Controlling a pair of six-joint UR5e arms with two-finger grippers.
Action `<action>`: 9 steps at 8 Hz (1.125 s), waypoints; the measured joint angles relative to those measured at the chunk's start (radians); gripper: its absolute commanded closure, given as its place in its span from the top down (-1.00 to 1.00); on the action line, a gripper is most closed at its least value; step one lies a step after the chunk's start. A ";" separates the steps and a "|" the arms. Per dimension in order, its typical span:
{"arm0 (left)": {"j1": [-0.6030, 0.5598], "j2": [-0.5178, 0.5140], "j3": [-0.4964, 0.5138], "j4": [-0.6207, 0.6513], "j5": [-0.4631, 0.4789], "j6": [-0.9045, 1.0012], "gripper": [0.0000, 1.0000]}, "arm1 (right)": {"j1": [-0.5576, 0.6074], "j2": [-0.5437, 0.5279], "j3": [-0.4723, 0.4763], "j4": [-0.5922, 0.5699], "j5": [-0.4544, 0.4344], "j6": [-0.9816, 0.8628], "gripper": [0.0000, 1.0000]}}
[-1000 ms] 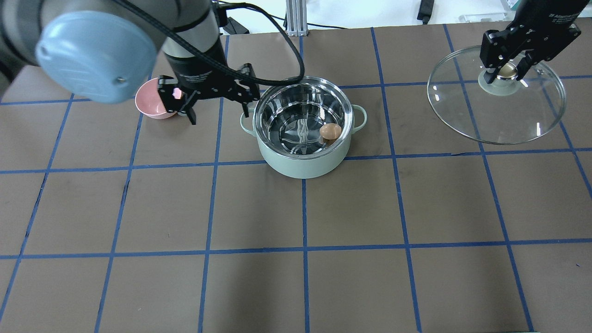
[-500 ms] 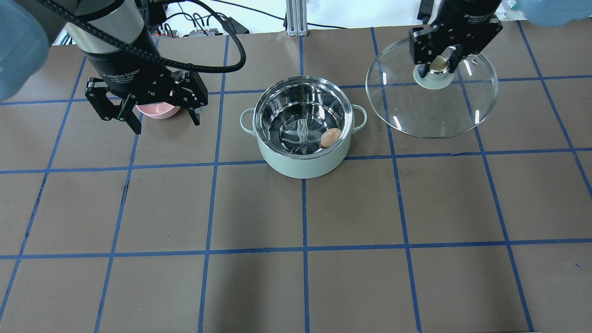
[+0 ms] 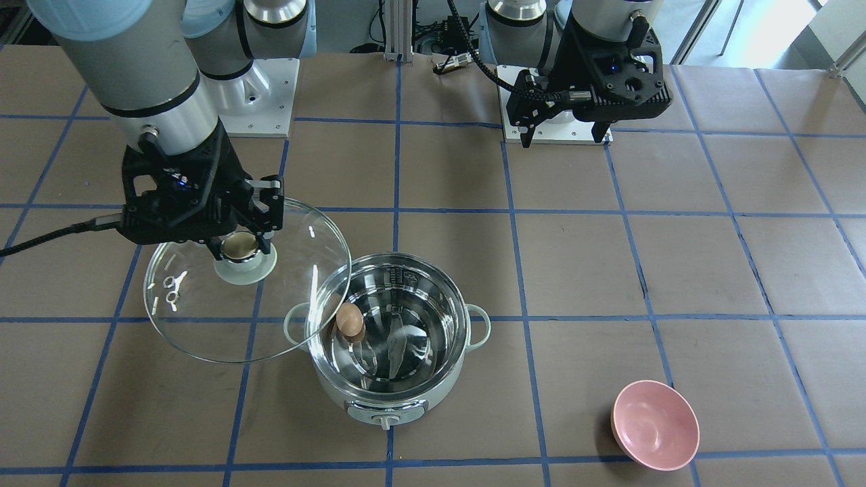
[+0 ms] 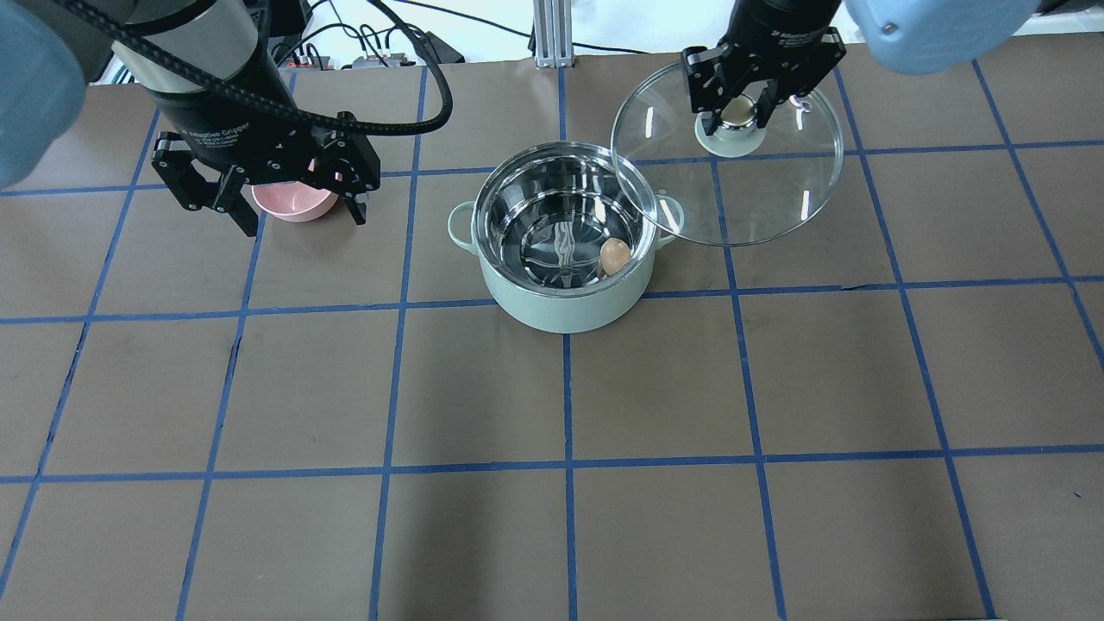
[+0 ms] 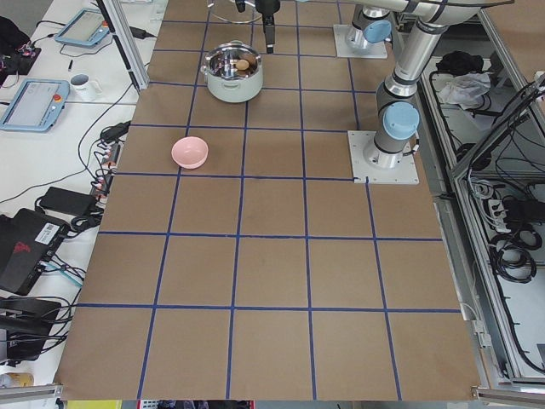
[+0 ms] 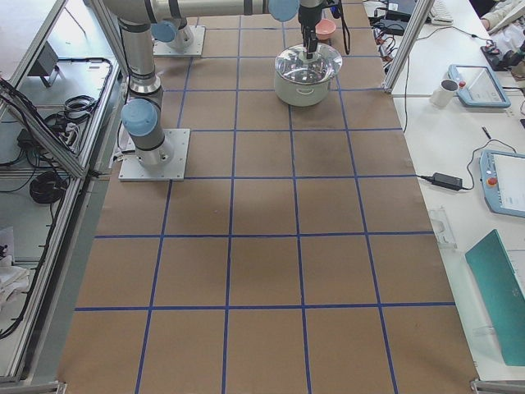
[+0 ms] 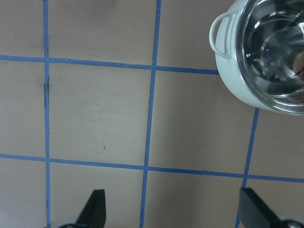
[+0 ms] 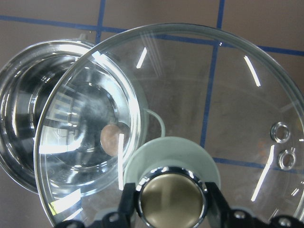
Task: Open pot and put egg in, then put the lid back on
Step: 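Carry the glass lid back over the pot and lower it on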
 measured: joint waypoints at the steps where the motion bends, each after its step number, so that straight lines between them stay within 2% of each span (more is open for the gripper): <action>1: 0.000 0.000 -0.001 0.007 0.002 0.008 1.00 | 0.032 0.033 -0.013 -0.029 0.007 0.045 -0.91; 4: -0.001 0.002 -0.002 0.010 0.007 0.012 1.00 | 0.124 0.132 -0.035 -0.131 0.021 0.149 -0.89; 9: -0.001 0.004 -0.002 0.010 0.018 0.012 1.00 | 0.170 0.218 -0.038 -0.220 0.054 0.253 -0.87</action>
